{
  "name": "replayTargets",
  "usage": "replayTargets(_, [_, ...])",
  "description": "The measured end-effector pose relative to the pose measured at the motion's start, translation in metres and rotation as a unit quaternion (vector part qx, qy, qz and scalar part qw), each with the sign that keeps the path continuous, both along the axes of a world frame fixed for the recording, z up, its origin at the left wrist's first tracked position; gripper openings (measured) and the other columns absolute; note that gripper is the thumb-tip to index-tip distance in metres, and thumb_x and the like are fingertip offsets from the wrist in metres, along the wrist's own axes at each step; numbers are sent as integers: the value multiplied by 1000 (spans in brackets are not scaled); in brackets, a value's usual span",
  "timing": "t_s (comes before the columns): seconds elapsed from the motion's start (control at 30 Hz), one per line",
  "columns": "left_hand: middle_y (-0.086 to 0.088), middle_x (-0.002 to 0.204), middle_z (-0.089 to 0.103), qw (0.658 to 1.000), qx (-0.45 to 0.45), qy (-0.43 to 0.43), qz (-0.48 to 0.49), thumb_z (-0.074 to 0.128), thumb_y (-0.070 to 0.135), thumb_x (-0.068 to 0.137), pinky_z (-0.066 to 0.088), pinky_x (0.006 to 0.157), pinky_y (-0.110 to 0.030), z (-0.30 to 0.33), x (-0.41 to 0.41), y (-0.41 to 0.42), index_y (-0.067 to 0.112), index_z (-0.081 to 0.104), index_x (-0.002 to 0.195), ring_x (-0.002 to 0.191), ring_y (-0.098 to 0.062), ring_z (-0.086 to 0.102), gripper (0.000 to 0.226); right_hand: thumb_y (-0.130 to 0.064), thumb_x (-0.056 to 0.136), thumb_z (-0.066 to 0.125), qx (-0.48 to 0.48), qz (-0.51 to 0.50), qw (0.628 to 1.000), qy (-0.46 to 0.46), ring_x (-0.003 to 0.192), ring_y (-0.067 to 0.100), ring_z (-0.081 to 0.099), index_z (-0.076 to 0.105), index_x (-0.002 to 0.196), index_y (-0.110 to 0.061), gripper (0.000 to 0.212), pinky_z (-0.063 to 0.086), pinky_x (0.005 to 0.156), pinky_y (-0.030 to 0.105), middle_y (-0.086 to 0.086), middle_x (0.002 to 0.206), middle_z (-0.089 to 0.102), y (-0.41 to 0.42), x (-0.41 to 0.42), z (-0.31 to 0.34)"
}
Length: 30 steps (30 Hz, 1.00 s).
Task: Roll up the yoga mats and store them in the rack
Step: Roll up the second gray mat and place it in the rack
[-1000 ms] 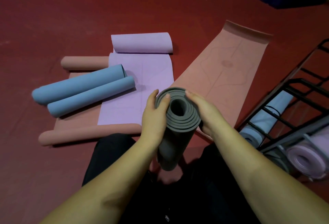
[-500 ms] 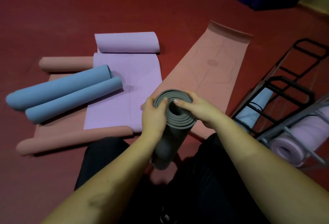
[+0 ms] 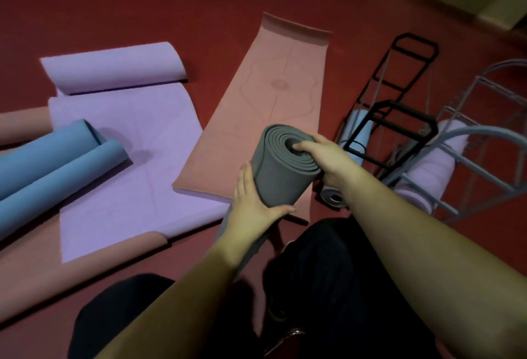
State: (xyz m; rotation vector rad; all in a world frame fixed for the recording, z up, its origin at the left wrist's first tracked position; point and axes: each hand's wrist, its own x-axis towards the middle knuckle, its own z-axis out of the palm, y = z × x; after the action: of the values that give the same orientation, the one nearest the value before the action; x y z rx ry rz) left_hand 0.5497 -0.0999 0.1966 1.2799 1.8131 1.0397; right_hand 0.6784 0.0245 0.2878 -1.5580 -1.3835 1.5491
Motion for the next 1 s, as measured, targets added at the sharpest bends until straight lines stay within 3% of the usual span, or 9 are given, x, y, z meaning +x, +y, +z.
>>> replayTargets(0.1, [-7, 165, 1, 998, -4, 63, -32, 86, 62, 52, 16, 121, -47, -14, 20, 32, 14, -6, 157, 152, -22, 4, 148, -12, 89, 65, -27, -62, 997, 23, 75, 20, 69, 66, 105, -20, 18, 54, 70, 33, 7, 91, 73, 26, 27, -14])
replayTargets(0.2, [-7, 165, 0, 990, -22, 120, -68, 80, 74, 48, 12, 121, -51, -28, 47, 65, 15, -9, 157, 152, -24, 1, 152, -12, 90, 63, -60, -123, 989, 56, 78, 22, 69, 65, 111, -16, 21, 53, 74, 35, 11, 95, 73, 46, 66, -31])
replayTargets(0.33, [-6, 165, -4, 972, -25, 177, -156, 77, 74, 55, 10, 121, -54, -48, 81, 93, 18, -14, 156, 152, -26, -2, 147, -16, 92, 62, -110, -195, 971, 80, 59, 19, 65, 63, 109, -17, 17, 51, 55, 28, 6, 79, 69, 56, 119, -57])
replayTargets(0.43, [-9, 163, 6, 949, -28, 227, -216, 77, 71, 61, 17, 118, -54, -63, 119, 109, 18, -9, 157, 148, -31, 12, 139, -26, 88, 64, -156, -231, 957, 82, 63, 19, 63, 64, 112, -23, 25, 49, 60, 29, 4, 81, 68, 56, 172, -89])
replayTargets(0.6, [-14, 143, 47, 926, 34, 295, -232, 77, 75, 45, 48, 94, -55, -94, 168, 115, 16, 17, 149, 121, -36, 52, 134, -37, 97, 51, -191, -270, 935, 127, 52, 15, 63, 63, 103, -18, 23, 48, 46, 23, -2, 64, 66, 40, 237, -129])
replayTargets(0.67, [-15, 139, 52, 918, 32, 308, -247, 76, 75, 43, 51, 89, -53, -105, 185, 116, 14, 21, 149, 115, -37, 56, 134, -52, 98, 42, -197, -291, 915, 199, 67, 18, 68, 65, 110, -21, 40, 54, 54, 30, -2, 81, 73, 32, 263, -152])
replayTargets(0.77, [-14, 146, 44, 915, 15, 304, -265, 76, 75, 49, 44, 97, -56, -118, 210, 127, 23, 10, 149, 124, -38, 49, 131, -66, 96, 30, -211, -324, 874, 294, 102, 21, 67, 62, 126, -24, 62, 55, 84, 43, -1, 117, 70, 20, 303, -198])
replayTargets(0.9, [-8, 152, 36, 907, -8, 318, -275, 72, 79, 53, 39, 104, -53, -135, 232, 141, 25, 8, 153, 133, -33, 41, 130, -46, 99, 46, -252, -363, 895, 52, 81, 15, 61, 64, 99, -21, 31, 43, 68, 27, 1, 94, 68, -18, 336, -264])
replayTargets(1.0, [-13, 146, 44, 907, 8, 327, -266, 73, 74, 49, 45, 95, -55, -154, 251, 147, 20, 21, 152, 123, -37, 50, 128, -29, 99, 53, -311, -291, 898, -111, 81, 23, 58, 62, 87, -18, 19, 46, 72, 32, 11, 98, 63, -67, 366, -329])
